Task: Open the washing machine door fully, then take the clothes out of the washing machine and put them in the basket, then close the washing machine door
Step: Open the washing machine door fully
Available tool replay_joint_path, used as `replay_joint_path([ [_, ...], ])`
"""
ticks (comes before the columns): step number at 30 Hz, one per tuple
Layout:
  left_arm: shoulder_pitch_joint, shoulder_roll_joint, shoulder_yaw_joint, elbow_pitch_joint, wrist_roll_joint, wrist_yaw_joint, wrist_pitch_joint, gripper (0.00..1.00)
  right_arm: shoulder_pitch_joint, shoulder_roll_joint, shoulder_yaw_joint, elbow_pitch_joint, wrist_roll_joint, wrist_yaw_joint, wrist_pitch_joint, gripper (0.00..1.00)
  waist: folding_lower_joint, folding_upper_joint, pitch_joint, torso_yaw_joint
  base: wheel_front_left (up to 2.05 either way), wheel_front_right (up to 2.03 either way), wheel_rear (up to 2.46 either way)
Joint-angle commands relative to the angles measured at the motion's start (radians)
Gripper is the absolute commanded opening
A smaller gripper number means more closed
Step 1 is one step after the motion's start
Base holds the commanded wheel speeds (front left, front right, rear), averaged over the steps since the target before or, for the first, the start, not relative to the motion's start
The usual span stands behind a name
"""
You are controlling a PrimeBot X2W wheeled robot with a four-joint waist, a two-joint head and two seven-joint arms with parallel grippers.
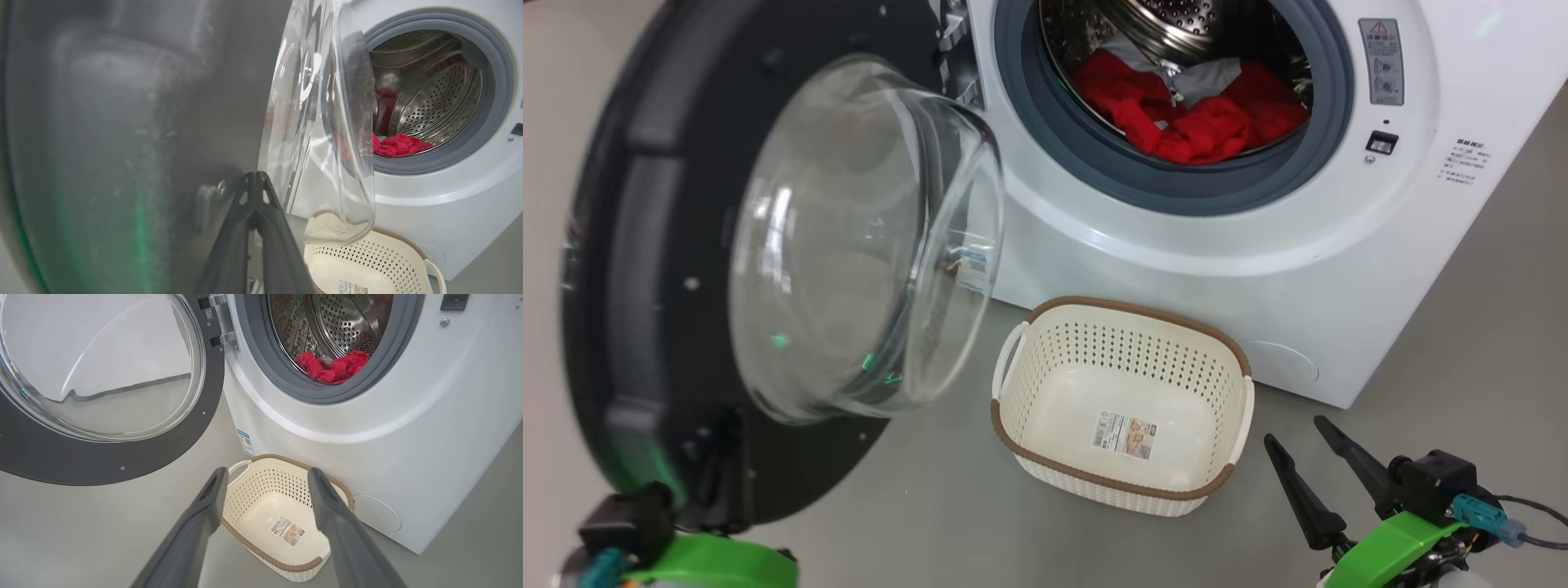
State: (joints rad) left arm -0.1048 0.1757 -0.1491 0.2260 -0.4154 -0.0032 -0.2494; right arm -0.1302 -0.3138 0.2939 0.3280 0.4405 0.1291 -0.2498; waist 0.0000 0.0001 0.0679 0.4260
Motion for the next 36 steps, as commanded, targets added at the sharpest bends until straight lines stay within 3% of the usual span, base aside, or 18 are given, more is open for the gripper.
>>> replay_joint_path([
  [1,-0.072,0.052,0.085,0.007,0.002,0.018,-0.012,0.0,-0.035,-0.018,0.023,-0.022,0.002,0.002,-0.012,1.0,0.0,-0.0001,0.014,-0.003,0.0,0.0,0.0],
  [20,-0.283,0.118,0.339,0.262,0.089,-0.026,-0.012,0.0,-0.088,-0.052,0.058,-0.019,0.004,0.002,-0.012,1.0,0.0,-0.0001,0.084,-0.03,0.0,0.0,0.0],
  [36,-0.474,0.185,0.481,0.521,0.151,-0.063,-0.012,0.0,-0.14,-0.087,0.077,-0.019,0.004,0.002,-0.012,1.0,0.0,-0.0001,0.161,-0.059,0.0,0.0,0.0],
])
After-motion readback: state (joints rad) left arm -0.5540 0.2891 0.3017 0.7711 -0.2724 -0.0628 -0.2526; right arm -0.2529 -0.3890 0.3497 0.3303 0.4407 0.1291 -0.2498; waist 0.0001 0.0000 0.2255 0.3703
